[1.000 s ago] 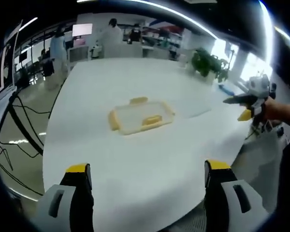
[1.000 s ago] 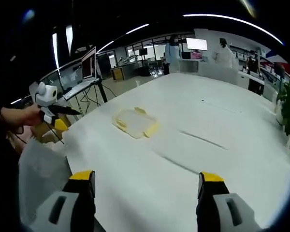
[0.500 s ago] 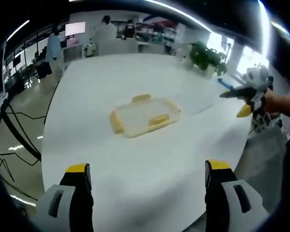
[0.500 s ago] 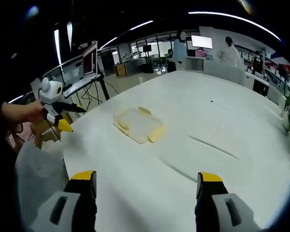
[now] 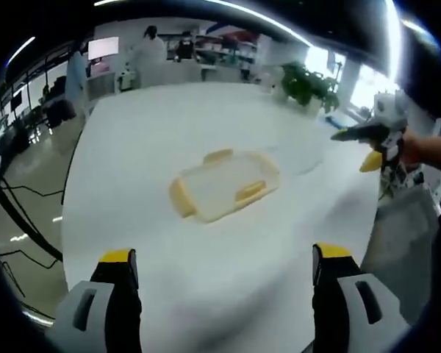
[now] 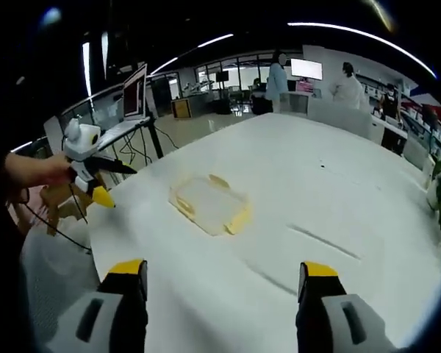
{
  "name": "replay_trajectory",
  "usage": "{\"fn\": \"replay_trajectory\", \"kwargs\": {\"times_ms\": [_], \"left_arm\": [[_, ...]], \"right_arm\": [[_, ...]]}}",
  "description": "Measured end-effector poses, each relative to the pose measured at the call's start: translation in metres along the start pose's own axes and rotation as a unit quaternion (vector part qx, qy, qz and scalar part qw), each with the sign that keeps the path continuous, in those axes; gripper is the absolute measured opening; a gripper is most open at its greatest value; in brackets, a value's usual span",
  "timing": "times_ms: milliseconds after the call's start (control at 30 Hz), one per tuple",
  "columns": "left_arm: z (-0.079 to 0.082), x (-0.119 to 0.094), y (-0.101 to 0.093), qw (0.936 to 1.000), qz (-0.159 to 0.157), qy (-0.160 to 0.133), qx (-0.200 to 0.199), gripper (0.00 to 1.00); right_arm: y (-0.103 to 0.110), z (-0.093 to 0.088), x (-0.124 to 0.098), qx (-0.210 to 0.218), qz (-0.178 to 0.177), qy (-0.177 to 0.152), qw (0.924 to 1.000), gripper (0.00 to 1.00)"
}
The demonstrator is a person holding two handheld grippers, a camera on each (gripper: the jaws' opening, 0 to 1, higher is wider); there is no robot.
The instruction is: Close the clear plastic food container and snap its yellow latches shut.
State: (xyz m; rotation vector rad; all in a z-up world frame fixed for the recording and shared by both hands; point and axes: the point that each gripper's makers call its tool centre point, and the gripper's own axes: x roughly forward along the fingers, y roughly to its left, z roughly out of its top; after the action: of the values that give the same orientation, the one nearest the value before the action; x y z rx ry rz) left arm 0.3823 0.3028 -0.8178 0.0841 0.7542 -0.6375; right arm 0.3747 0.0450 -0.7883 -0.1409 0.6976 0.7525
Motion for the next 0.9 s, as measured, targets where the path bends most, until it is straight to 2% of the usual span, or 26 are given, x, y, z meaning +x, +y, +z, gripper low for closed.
{"fn": "replay_trajectory", "kwargs": {"times_ms": [167, 300, 367, 500, 633, 767, 900], "left_arm": [[0.004, 0.002, 0.01, 1.0, -0.002, -0.005, 0.006, 0.97], [-0.001, 0.008, 0.026, 0.9999, 0.008, 0.007, 0.001, 0.97], [-0.001, 0.012, 0.029, 0.9999, 0.0, 0.007, -0.012, 0.96], [0.001, 0.017, 0.032, 0.9999, -0.002, 0.009, -0.006, 0.95], [0.006, 0.02, 0.035, 1.0, -0.004, 0.004, -0.002, 0.95], [0.018, 0.026, 0.035, 0.9999, -0.011, 0.0, 0.009, 0.96], [0.025, 0.03, 0.039, 0.9997, -0.012, 0.001, 0.02, 0.94]], "right_arm": [[0.008, 0.005, 0.012, -0.017, 0.006, 0.011, 0.9998, 0.84], [0.005, 0.007, 0.019, -0.016, 0.008, 0.015, 0.9997, 0.83], [0.005, 0.01, 0.021, -0.025, 0.006, 0.017, 0.9995, 0.82], [0.006, 0.013, 0.023, -0.036, 0.007, 0.024, 0.9991, 0.82], [0.009, 0.021, 0.024, -0.037, 0.014, 0.019, 0.999, 0.82], [0.009, 0.023, 0.033, -0.06, 0.025, 0.039, 0.9971, 0.82], [0.01, 0.046, 0.036, -0.083, 0.028, 0.016, 0.996, 0.76]]}}
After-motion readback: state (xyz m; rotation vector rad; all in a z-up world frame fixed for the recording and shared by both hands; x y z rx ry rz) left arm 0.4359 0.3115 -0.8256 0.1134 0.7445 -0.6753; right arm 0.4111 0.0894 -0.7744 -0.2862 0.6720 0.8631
